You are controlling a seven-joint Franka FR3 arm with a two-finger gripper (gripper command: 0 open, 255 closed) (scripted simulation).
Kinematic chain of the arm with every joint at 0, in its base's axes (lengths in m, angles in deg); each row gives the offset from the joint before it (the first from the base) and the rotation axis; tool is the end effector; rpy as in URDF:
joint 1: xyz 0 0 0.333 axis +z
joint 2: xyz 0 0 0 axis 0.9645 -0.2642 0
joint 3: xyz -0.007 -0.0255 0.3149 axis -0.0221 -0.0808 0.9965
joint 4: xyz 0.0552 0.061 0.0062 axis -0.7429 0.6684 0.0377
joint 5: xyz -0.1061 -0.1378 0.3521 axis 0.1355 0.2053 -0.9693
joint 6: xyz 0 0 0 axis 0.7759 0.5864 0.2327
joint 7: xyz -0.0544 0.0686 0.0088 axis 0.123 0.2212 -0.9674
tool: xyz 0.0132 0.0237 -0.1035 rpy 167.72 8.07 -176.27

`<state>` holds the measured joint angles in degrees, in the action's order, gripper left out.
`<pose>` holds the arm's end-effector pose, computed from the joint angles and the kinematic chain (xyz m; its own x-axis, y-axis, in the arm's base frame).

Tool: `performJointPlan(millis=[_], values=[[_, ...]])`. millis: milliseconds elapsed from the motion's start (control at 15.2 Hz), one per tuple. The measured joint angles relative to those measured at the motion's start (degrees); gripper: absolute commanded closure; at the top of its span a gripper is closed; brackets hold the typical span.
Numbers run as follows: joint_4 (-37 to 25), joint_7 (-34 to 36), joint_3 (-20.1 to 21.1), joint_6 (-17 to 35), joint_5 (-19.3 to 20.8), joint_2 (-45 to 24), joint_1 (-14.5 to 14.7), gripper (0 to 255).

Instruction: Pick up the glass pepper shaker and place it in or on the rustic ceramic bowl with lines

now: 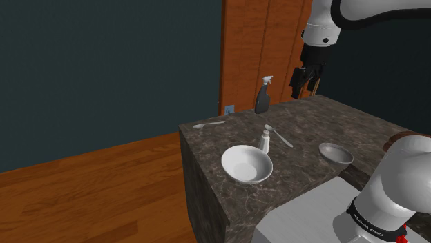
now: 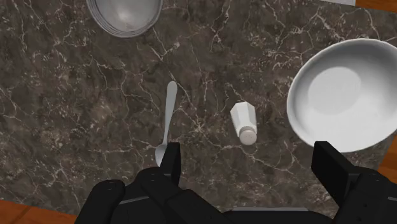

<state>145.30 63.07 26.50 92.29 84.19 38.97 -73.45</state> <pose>0.3184 -0.0026 0.5851 0.9956 -0.0857 0.0374 -0.0881 -0.9938 0.0685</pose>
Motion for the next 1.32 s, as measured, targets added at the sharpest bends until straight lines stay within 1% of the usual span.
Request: performJointPlan(millis=[132, 264, 528, 726, 924, 1056, 1320], values=[[0.4, 0.0, -0.3, 0.9, -0.1, -0.5, -0.1, 0], [2.4, 0.2, -0.8, 3.8, -0.7, -1.5, -0.1, 0], [6.8, 0.8, -1.9, 12.8, -2.4, -6.1, 0.0, 0], [9.3, 1.1, -2.6, 18.5, -4.0, -9.3, 0.3, 0], [10.5, 0.2, -4.0, 25.0, -5.6, -14.5, 0.4, 0], [10.7, 0.2, -4.3, 29.2, -7.2, -18.6, 1.1, 0], [12.4, -0.6, -5.0, 34.2, -8.4, -21.8, 1.4, 0]])
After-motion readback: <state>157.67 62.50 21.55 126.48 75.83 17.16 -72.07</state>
